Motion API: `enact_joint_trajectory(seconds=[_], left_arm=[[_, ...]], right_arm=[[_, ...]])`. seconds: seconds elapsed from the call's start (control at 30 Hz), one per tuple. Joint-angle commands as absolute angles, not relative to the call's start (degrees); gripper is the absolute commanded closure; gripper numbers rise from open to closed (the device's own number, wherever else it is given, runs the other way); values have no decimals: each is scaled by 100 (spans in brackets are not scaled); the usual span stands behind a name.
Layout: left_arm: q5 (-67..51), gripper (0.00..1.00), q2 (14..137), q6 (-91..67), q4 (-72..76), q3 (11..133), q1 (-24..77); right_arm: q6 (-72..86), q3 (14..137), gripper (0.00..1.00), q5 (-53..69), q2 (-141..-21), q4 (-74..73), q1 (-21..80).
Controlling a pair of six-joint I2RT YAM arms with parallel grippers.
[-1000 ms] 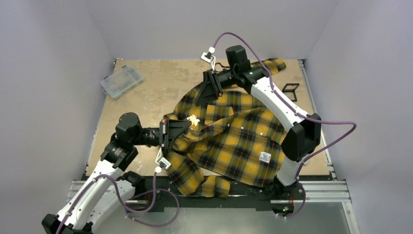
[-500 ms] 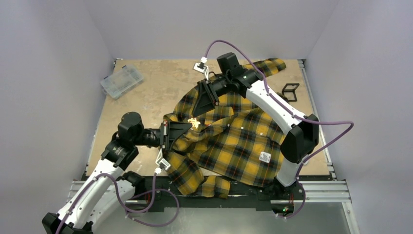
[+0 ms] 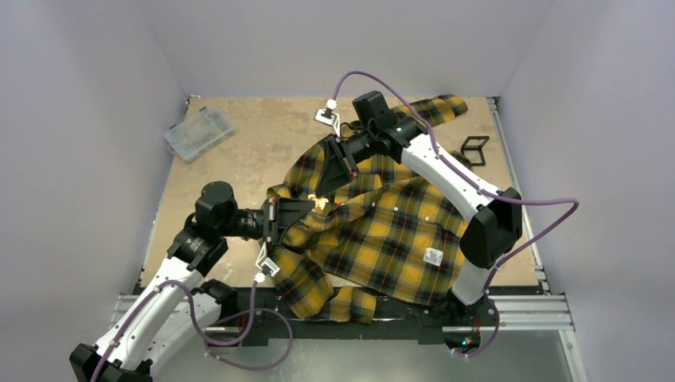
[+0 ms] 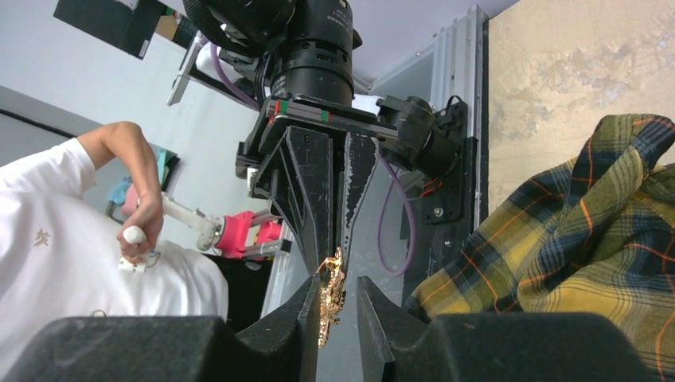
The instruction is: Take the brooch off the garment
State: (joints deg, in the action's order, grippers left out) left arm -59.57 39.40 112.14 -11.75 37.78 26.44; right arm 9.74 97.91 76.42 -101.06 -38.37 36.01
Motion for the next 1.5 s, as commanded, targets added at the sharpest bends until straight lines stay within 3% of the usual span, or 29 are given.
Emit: enact_joint_trajectory(seconds=[0.0,0.17,0.27,0.43,0.6,0.67,0.73,0.8,0.87,0.93,1.03,1.23,1.37,1.47], left_arm=[[-6136,100,3976,11367,-1119,3920,2681],[-6062,100,4031,11339,-953,3886,2681],[-5947,100,4059,11326,-915,3885,2681],[-5719,61,4016,11272,-1222,3990,2681],[-5338,30,3700,10580,-1784,4070,2678],[-4890,14,3520,9329,-1925,4173,2678],[-4247,7,3517,7443,-2198,4540,2674],[-3485,1,3981,5379,-2791,5412,2654],[-3260,0,4827,3449,-3791,6547,2375],[-3886,0,5595,1265,-4053,7285,1720],[-4672,0,6176,-1594,-3273,7480,993],[-5998,1,6446,-3716,-978,7118,791],[-6382,25,6663,-5299,723,6529,791],[-6168,34,6697,-5842,1298,6236,807]], right_arm=[[888,9705,77,7875,-9783,-3850,3636],[896,9746,100,7840,-9800,-3815,3638],[935,9780,100,7815,-9798,-3774,3634],[1547,9633,100,7915,-9748,-2877,3487],[2712,9445,100,7690,-9721,-1427,3006],[3627,9093,100,7498,-9587,-108,2858],[4943,8646,100,7244,-9437,1495,2745],[5157,8615,100,6974,-9448,1884,2659],[4872,8722,100,6729,-9447,1740,2654],[4739,8800,100,6506,-9450,1669,2654],[4660,8760,100,6268,-9395,1620,2611],[4594,8702,100,6081,-9274,1445,2610],[4693,8667,100,6196,-9238,1479,2610],[4719,8592,100,6198,-9163,1477,2610]])
